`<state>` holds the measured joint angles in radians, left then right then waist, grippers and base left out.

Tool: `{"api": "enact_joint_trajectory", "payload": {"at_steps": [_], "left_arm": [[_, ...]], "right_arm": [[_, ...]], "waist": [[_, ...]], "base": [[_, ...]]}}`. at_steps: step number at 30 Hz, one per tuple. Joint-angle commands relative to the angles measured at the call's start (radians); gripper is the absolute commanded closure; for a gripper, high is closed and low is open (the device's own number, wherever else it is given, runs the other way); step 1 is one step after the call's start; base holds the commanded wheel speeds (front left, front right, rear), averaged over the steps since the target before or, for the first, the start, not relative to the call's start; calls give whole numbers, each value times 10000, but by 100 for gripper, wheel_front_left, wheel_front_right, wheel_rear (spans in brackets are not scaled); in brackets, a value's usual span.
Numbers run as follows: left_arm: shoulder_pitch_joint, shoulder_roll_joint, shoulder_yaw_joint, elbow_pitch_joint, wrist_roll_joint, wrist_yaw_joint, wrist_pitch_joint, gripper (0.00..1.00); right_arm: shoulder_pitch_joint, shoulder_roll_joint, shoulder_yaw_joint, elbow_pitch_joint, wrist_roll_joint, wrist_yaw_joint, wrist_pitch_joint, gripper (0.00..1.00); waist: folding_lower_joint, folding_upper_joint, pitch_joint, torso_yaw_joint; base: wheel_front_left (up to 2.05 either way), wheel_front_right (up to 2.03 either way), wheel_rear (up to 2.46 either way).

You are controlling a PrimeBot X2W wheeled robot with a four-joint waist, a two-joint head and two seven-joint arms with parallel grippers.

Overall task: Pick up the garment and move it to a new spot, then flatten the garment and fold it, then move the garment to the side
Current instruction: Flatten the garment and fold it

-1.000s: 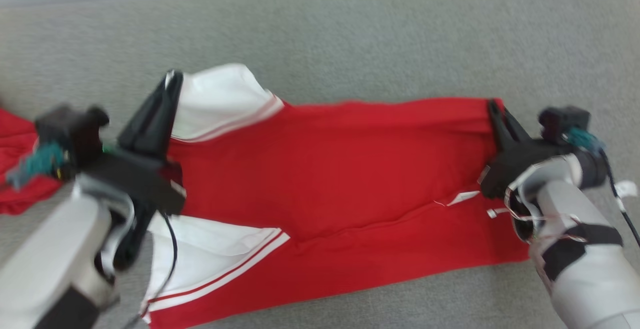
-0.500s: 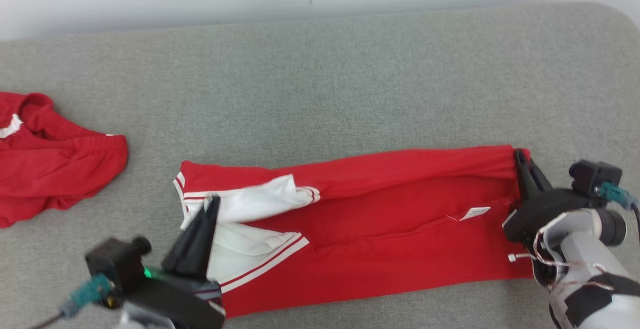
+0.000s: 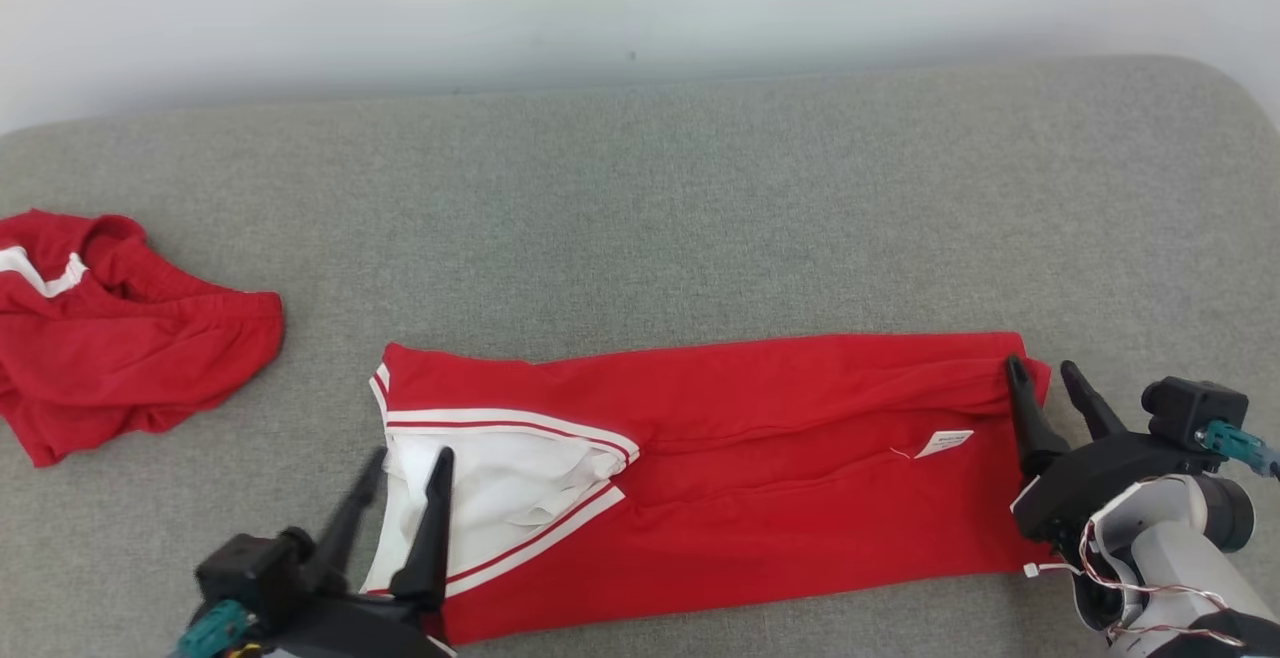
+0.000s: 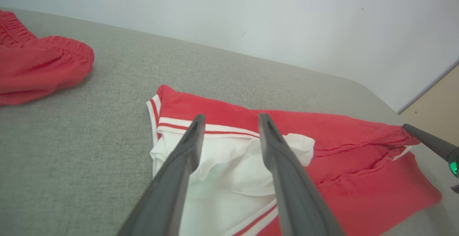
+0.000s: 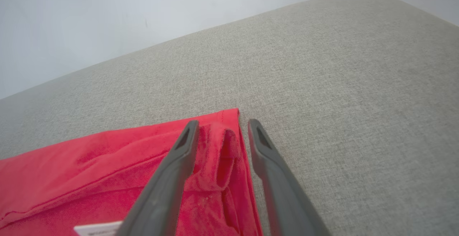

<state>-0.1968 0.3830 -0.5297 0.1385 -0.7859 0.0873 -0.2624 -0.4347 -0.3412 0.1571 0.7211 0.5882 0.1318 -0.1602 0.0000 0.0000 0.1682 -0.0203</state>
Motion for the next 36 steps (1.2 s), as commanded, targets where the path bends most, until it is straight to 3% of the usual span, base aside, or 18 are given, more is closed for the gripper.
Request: {"api": "enact_joint_trajectory", "payload": {"at_steps": [1,3,4,5,8,10,13,19,36], "left_arm": [[236,-92,406,-75,410,3,-30,0],[315,-200,722,-176,721,48,-31,0],[507,-509,1529,-459,1401,182,-30,0],[507,-509,1529,-459,1401,182,-30,0],[919,-945,2743,-870,2507,248,-30,0],[1194,-1372,3413,-1152,2937,225,-30,0],[1677,-1540,4282,-1119,4185,15,-31,0],[2004,-1302,4446,-412,5437,-133,-31,0],[2216,-1654,4755,-79,5788,-382,-32,0]], "right_arm": [[214,-15,-48,-149,-57,-19,-73,0],[270,-44,-94,-244,-79,-19,-69,0],[386,-86,-174,-385,-99,-19,-16,0],[386,-86,-174,-385,-99,-19,-16,0],[538,-49,-297,-418,-167,-19,177,0],[581,-7,-366,-328,-234,-19,304,0],[622,87,-512,116,-419,-19,411,0],[445,320,-635,1079,-618,-19,563,0],[-9,456,-458,2964,-584,-19,701,0]], "waist": [[0,0,-183,40],[0,0,-256,45],[0,0,-399,62],[0,0,-399,62],[0,0,-571,92],[0,0,-654,138],[0,0,-865,256],[0,0,-1174,409],[0,0,-1483,639]], "base": [[0,0,0],[0,0,0],[0,0,0],[0,0,0],[0,0,0],[0,0,0],[0,0,0],[0,0,0],[0,0,0]]}}
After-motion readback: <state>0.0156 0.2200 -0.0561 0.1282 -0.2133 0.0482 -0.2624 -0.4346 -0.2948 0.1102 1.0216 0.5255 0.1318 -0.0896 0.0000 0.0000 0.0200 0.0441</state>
